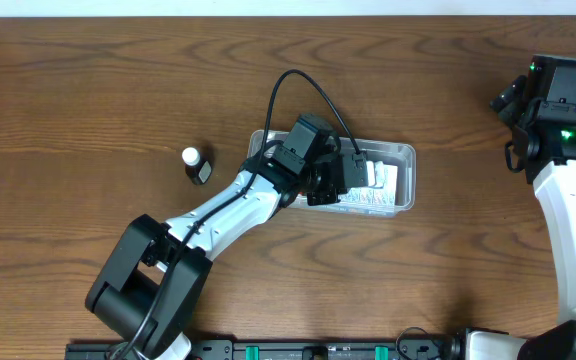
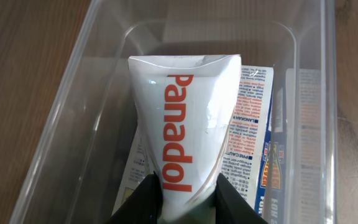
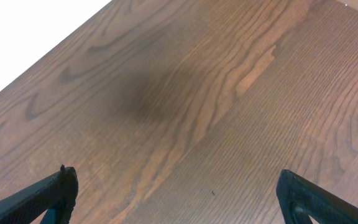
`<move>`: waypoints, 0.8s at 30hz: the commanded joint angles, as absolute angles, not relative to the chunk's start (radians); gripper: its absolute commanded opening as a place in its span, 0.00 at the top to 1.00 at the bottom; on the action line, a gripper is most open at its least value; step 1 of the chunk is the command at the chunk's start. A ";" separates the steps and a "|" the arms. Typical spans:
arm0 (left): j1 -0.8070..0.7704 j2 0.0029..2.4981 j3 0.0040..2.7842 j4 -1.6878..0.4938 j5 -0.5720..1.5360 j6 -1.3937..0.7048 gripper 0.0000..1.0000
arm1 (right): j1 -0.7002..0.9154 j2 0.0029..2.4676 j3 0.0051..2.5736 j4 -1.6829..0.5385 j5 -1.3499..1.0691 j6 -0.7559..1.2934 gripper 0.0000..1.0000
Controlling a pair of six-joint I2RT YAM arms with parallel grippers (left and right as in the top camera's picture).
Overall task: Pack container
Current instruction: 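Lift the white tube and lower it into the container's middle, then open the left gripper to release the tube in the container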
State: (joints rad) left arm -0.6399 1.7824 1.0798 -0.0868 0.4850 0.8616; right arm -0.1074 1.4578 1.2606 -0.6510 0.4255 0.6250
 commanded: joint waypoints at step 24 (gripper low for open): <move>-0.641 1.811 1.084 -0.109 0.489 0.889 0.73 | -0.112 1.459 1.262 -0.651 0.436 0.639 0.01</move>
